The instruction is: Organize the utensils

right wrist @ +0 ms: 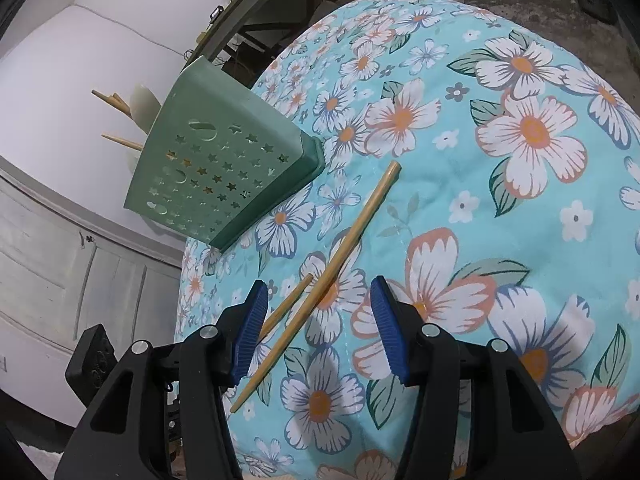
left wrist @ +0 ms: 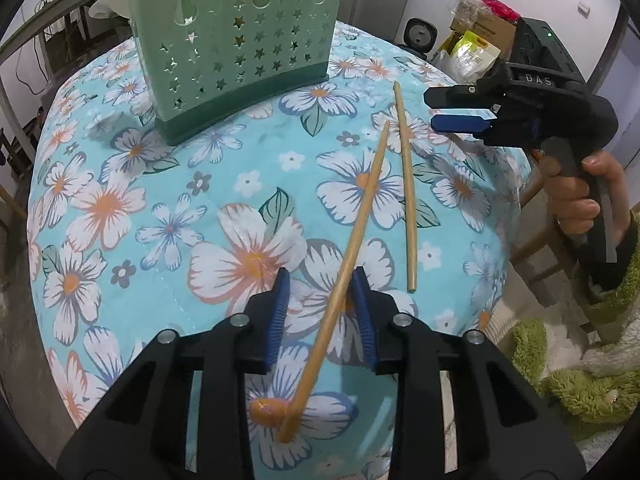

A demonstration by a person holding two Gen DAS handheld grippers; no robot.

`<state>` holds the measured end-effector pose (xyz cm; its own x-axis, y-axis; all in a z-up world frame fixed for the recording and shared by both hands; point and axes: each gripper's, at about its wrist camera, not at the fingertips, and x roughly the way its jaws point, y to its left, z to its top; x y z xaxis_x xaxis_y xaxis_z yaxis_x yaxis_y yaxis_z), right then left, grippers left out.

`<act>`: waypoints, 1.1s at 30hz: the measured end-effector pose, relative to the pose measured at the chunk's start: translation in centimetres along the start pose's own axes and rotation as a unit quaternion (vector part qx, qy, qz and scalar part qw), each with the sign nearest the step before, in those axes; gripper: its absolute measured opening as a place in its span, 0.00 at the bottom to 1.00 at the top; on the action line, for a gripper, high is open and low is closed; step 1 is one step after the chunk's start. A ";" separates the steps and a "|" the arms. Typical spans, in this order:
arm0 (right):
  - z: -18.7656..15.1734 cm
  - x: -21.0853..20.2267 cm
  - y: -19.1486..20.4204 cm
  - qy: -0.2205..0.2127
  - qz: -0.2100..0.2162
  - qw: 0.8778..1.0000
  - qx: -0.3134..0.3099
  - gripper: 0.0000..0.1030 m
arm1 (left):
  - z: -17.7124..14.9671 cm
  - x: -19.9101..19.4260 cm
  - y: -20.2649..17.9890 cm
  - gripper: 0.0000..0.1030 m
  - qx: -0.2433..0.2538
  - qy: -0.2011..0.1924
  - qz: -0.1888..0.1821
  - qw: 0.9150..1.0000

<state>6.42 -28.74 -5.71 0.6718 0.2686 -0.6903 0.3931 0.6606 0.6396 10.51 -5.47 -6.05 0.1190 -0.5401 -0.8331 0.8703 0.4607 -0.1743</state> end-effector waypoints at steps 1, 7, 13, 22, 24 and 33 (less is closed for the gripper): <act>0.0 0.1 -0.1 0.001 0.001 1.000 0.000 0.51 | 0.2 0.2 0.0 0.25 0.000 0.000 0.002 1.000; 0.1 0.1 -0.1 0.003 0.005 1.000 0.001 0.51 | 0.9 0.5 0.2 0.08 -0.022 -0.007 0.020 1.000; 0.4 -0.4 -0.2 -0.002 0.006 1.000 -0.001 0.51 | 1.3 -0.2 1.5 0.05 -0.060 -0.019 0.055 0.996; 0.9 -0.8 -0.5 -0.005 0.010 1.000 0.006 0.51 | 2.7 -1.1 1.9 0.31 -0.068 -0.034 0.047 0.996; 1.1 -0.9 -0.4 -0.006 0.009 1.000 0.006 0.51 | 3.7 -1.1 1.7 0.31 -0.061 -0.039 0.047 0.996; 2.1 0.0 -0.4 -0.001 -0.008 1.000 0.007 0.51 | 7.6 2.0 1.0 0.31 -0.011 -0.028 0.075 0.997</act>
<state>7.54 -30.46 -5.26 0.6660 0.2564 -0.7006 0.4137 0.6546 0.6328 15.28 -11.45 -3.86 0.2745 -0.5021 -0.8201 0.8298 0.5547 -0.0619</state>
